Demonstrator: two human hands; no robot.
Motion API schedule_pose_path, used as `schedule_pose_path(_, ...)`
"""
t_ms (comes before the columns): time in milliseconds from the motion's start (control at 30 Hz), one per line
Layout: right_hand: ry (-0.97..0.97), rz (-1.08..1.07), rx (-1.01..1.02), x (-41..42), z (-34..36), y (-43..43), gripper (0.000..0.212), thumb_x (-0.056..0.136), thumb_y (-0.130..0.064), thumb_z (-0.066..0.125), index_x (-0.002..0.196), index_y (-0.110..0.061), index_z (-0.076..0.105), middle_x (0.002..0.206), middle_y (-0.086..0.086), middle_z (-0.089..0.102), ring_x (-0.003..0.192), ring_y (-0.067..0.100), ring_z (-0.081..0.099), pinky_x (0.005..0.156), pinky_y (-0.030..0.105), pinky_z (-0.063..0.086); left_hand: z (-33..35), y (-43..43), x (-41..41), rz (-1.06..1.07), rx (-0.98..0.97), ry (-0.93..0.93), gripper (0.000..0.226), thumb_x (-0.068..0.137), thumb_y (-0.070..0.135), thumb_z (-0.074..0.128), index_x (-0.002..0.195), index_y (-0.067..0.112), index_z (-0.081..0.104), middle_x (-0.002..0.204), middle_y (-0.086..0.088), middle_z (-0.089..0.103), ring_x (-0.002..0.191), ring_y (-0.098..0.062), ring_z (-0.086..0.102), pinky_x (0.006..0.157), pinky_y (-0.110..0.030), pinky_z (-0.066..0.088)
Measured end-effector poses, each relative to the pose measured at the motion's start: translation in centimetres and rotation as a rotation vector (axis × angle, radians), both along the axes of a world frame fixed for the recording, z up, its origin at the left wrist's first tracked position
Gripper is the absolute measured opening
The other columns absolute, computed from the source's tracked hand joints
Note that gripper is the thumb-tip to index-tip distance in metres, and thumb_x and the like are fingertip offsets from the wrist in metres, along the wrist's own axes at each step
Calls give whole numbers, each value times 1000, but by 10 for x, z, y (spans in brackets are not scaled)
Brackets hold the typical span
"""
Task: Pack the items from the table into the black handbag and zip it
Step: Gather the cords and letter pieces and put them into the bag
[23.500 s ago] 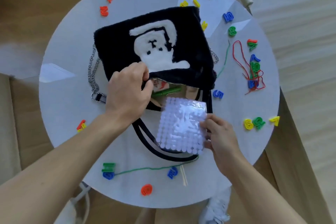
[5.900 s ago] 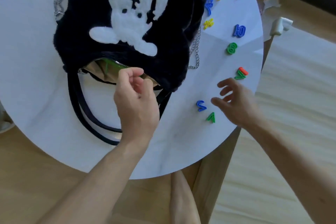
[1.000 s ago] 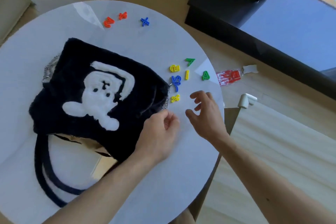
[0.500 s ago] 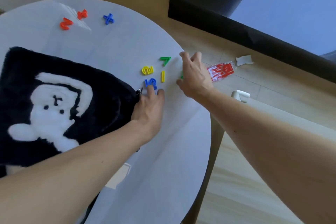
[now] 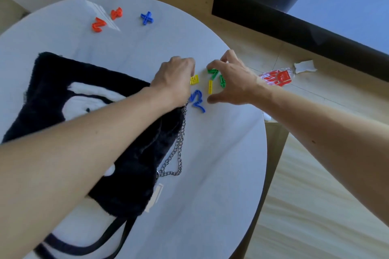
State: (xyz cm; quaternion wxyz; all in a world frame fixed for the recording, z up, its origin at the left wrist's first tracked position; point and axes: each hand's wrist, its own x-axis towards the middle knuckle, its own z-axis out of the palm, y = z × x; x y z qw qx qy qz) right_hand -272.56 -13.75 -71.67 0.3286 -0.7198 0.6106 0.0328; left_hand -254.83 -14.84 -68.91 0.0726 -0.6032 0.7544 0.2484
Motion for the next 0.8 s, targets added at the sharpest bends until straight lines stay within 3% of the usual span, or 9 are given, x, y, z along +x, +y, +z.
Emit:
schedule_pose_path(67, 14, -22, -35, 7, 0, 7, 83, 66, -51, 87, 136, -22, 51, 126, 6, 39, 112, 25, 45, 91, 38, 50, -8, -7, 5, -56, 74, 2, 32, 82, -3, 61, 110, 14, 59, 116, -13, 53, 102, -34, 56, 74, -34, 41)
schedule_pose_path(200, 54, -120, -141, 23, -9, 21, 61, 74, -44, 85, 121, -18, 56, 121, 7, 42, 107, 26, 45, 75, 36, 46, -19, -11, 5, -69, 133, 33, 27, 86, 14, 63, 110, 11, 53, 116, -12, 46, 93, -34, 54, 72, -36, 39)
schedule_pose_path(400, -17, -263, -144, 36, -15, 26, 31, 87, -21, 74, 113, -13, 61, 119, 10, 44, 104, 30, 48, 80, 44, 52, -21, -5, -5, -168, 126, 0, 70, 75, 42, 79, 124, 9, 41, 118, -13, 40, 79, -34, 47, 68, -37, 38)
schedule_pose_path(500, -21, -291, -129, 36, -14, 24, 17, 90, -11, 66, 107, -12, 63, 117, 9, 44, 100, 31, 51, 74, 41, 52, -21, -2, -9, -179, 95, -38, 66, 77, 35, 80, 124, 10, 40, 121, -17, 37, 78, -34, 46, 67, -40, 39)
schedule_pose_path(633, -58, -301, -118, 34, -13, 24, 25, 87, -11, 64, 112, -11, 63, 116, 9, 43, 102, 31, 50, 76, 38, 50, -22, 1, -13, -166, 27, -62, 41, 86, 9, 68, 117, 12, 41, 120, -17, 36, 78, -35, 46, 64, -41, 37)
schedule_pose_path(800, -56, -296, -121, 37, -13, 32, 50, 72, -28, 83, 115, -14, 61, 113, 4, 40, 105, 25, 44, 73, 32, 43, -23, 0, -16, -158, 8, -35, 28, 90, 7, 57, 115, 11, 46, 116, -17, 38, 74, -35, 45, 62, -40, 36)
